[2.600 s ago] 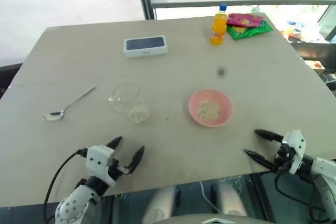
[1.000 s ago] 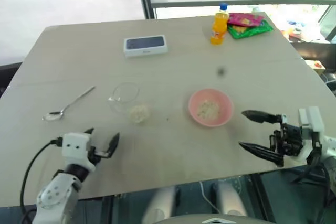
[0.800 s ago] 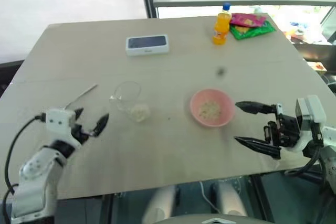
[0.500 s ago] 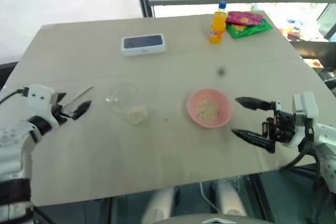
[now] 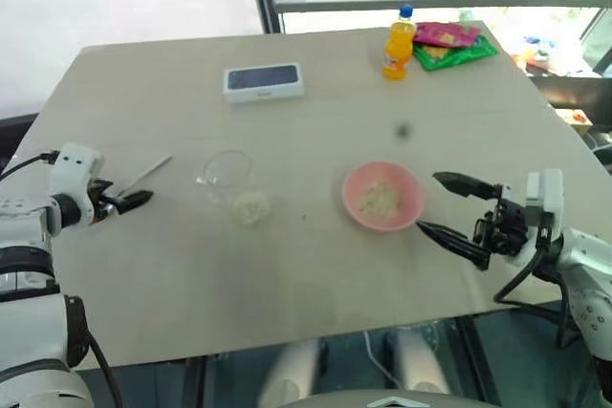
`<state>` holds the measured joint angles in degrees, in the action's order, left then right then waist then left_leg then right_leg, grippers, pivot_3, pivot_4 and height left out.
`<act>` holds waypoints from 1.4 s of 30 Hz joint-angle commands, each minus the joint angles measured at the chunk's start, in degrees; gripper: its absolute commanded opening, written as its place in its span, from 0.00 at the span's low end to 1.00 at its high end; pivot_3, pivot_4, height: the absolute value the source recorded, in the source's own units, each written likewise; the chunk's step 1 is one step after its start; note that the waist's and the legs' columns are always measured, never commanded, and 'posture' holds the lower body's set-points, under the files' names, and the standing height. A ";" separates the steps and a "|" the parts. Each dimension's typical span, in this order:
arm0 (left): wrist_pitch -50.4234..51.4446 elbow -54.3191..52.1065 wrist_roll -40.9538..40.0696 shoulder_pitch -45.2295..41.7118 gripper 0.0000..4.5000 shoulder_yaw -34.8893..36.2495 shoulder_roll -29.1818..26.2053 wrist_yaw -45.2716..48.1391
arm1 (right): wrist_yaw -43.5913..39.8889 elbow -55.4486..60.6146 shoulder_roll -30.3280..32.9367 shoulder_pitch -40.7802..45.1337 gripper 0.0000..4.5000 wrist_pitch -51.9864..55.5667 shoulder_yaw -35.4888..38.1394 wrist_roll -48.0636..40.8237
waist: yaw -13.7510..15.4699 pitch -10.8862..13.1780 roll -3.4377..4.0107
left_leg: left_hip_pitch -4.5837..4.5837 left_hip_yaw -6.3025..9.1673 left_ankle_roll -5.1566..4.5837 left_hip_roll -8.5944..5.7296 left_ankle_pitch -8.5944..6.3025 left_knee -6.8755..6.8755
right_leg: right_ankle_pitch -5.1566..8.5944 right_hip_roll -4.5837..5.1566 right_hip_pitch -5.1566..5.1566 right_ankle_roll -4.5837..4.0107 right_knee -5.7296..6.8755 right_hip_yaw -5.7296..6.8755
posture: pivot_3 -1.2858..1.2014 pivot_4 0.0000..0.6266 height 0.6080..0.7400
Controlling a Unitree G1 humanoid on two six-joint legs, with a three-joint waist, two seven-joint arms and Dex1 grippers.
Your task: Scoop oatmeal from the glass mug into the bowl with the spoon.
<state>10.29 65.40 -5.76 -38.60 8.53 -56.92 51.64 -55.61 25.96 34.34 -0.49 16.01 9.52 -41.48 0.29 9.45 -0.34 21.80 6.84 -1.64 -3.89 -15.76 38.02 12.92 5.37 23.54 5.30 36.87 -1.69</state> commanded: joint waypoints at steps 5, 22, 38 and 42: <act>2.63 7.95 0.02 2.87 0.38 2.86 -0.40 -3.83 | 1.05 1.84 -0.19 -2.44 1.00 -1.75 2.73 -0.29 | -1.81 -0.32 0.51 | -0.16 -0.14 0.00 0.03 0.00 0.00 | 0.00 -0.03 -0.09 0.01 0.10 -0.16 | 0.52 0.24 1.00; -15.81 -0.95 -7.73 0.49 0.01 14.53 4.84 -15.09 | 0.84 -1.75 0.68 3.37 1.00 0.10 2.86 -1.30 | -1.77 -0.17 -0.09 | -0.08 -0.31 0.01 0.14 0.00 0.18 | -0.02 -0.14 0.11 -0.01 0.33 -0.56 | 0.52 0.24 1.00; -18.85 -37.72 -5.43 -11.94 0.01 2.74 11.25 -8.74 | 28.75 -6.70 -7.99 29.99 1.00 18.00 1.12 -4.00 | -1.11 0.03 -0.58 | 0.97 -0.27 0.36 0.04 0.21 0.29 | -0.17 0.00 1.01 -0.21 0.20 -0.47 | 0.52 0.24 1.00; -15.52 -43.54 -5.69 -17.20 0.01 -1.69 14.48 -6.90 | 34.29 -12.31 -12.79 41.73 1.00 21.82 1.12 -6.51 | -1.29 0.04 -0.58 | 1.09 -0.27 0.41 0.05 0.25 0.28 | -0.18 -0.06 1.15 -0.22 0.22 -0.47 | 0.52 0.24 1.00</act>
<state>-6.02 26.23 -11.25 -52.37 7.76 -42.41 43.97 -24.06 14.89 23.17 36.77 36.58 10.04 -46.16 -1.00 9.48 -0.93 22.90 6.55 -1.23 -3.84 -15.51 38.30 12.74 5.30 24.70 5.08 37.08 -2.18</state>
